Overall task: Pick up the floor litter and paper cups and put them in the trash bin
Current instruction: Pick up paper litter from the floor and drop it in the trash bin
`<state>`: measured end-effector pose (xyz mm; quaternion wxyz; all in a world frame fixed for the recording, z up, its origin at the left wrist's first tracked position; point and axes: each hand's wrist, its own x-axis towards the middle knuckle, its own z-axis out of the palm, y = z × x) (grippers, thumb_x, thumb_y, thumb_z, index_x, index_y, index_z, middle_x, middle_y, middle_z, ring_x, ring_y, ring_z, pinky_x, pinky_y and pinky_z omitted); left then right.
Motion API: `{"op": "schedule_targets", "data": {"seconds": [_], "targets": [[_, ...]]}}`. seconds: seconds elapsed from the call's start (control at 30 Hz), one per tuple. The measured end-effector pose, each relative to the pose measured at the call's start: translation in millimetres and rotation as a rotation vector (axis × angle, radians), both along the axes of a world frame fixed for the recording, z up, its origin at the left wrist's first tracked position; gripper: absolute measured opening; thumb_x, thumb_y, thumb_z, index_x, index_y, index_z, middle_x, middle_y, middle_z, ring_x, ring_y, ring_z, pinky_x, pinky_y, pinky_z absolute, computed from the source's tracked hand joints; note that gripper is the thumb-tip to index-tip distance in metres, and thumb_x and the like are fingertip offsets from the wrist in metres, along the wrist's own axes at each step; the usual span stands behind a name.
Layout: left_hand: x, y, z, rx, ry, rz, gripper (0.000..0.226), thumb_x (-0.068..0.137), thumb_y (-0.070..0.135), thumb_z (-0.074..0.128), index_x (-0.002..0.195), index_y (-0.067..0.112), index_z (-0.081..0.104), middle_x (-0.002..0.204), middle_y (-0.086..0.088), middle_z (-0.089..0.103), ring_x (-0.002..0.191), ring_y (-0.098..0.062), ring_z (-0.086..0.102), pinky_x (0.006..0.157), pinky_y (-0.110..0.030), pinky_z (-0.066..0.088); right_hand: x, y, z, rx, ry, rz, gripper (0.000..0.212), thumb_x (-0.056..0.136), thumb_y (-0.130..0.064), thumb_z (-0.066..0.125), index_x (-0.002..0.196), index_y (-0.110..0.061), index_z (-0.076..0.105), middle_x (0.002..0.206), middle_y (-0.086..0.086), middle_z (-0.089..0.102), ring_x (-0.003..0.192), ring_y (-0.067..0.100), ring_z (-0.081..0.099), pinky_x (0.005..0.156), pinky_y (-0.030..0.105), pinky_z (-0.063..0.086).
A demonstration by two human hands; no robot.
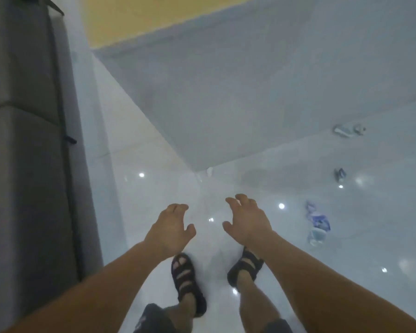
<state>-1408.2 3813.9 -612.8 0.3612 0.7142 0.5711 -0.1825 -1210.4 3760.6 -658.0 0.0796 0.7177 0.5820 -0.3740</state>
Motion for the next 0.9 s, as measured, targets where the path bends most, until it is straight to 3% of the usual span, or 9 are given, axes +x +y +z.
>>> {"op": "schedule_targets", "data": {"seconds": [0.3, 0.47, 0.6, 0.73, 0.8, 0.9], "targets": [[28.1, 103.3, -288.3, 0.007, 0.038, -0.038, 0.059, 0.091, 0.039, 0.053, 0.143, 0.019, 0.035, 0.149, -0.003, 0.033, 0.131, -0.022, 0.042, 0.105, -0.037, 0.038, -1.7, 90.2, -298.2, 0.031, 0.022, -0.078, 0.067, 0.091, -0.035, 0.055, 0.149, -0.022, 0.024, 0.152, 0.005, 0.024, 0.132, 0.028, 0.033, 0.100, 0.041, 0.041], [9.5, 109.9, -399.4, 0.013, 0.020, -0.044, 0.059, 0.089, 0.041, 0.056, 0.141, 0.020, 0.038, 0.145, -0.002, 0.038, 0.118, -0.023, 0.052, 0.098, -0.036, 0.041, -26.4, 134.5, -412.9, 0.152, -0.019, -0.058, 0.066, 0.090, -0.024, 0.056, 0.148, -0.019, 0.025, 0.150, 0.010, 0.026, 0.125, 0.031, 0.040, 0.093, 0.041, 0.044], [-12.8, 111.8, -442.5, 0.025, 0.013, -0.054, 0.059, 0.088, 0.041, 0.057, 0.140, 0.021, 0.038, 0.143, 0.000, 0.039, 0.115, -0.022, 0.052, 0.094, -0.031, 0.041, -36.7, 171.3, -471.1, 0.276, -0.105, -0.014, 0.063, 0.089, -0.019, 0.058, 0.146, -0.018, 0.030, 0.151, 0.010, 0.025, 0.124, 0.031, 0.041, 0.088, 0.040, 0.046], [-24.5, 120.1, -456.9, 0.045, 0.010, -0.087, 0.058, 0.088, 0.039, 0.057, 0.140, 0.022, 0.038, 0.142, 0.000, 0.040, 0.114, -0.022, 0.052, 0.089, -0.028, 0.039, -29.3, 181.9, -498.4, 0.339, -0.165, -0.002, 0.044, 0.092, -0.011, 0.052, 0.135, -0.014, 0.045, 0.134, 0.013, 0.041, 0.118, 0.032, 0.041, 0.086, 0.040, 0.046], [-22.7, 123.2, -455.6, 0.049, 0.013, -0.090, 0.059, 0.088, 0.039, 0.058, 0.140, 0.021, 0.038, 0.143, -0.001, 0.039, 0.119, -0.021, 0.049, 0.091, -0.028, 0.039, -30.4, 172.8, -497.6, 0.326, -0.070, -0.058, 0.037, 0.094, -0.014, 0.050, 0.131, -0.013, 0.051, 0.126, 0.013, 0.047, 0.114, 0.032, 0.046, 0.088, 0.040, 0.046], [-4.8, 119.2, -441.2, 0.044, -0.002, -0.101, 0.062, 0.087, 0.037, 0.061, 0.142, 0.020, 0.036, 0.144, -0.002, 0.039, 0.123, -0.022, 0.047, 0.095, -0.032, 0.040, -33.2, 135.8, -475.9, 0.227, 0.183, -0.365, 0.034, 0.094, -0.024, 0.053, 0.127, -0.019, 0.057, 0.119, 0.009, 0.055, 0.110, 0.028, 0.053, 0.085, 0.031, 0.043]]}}
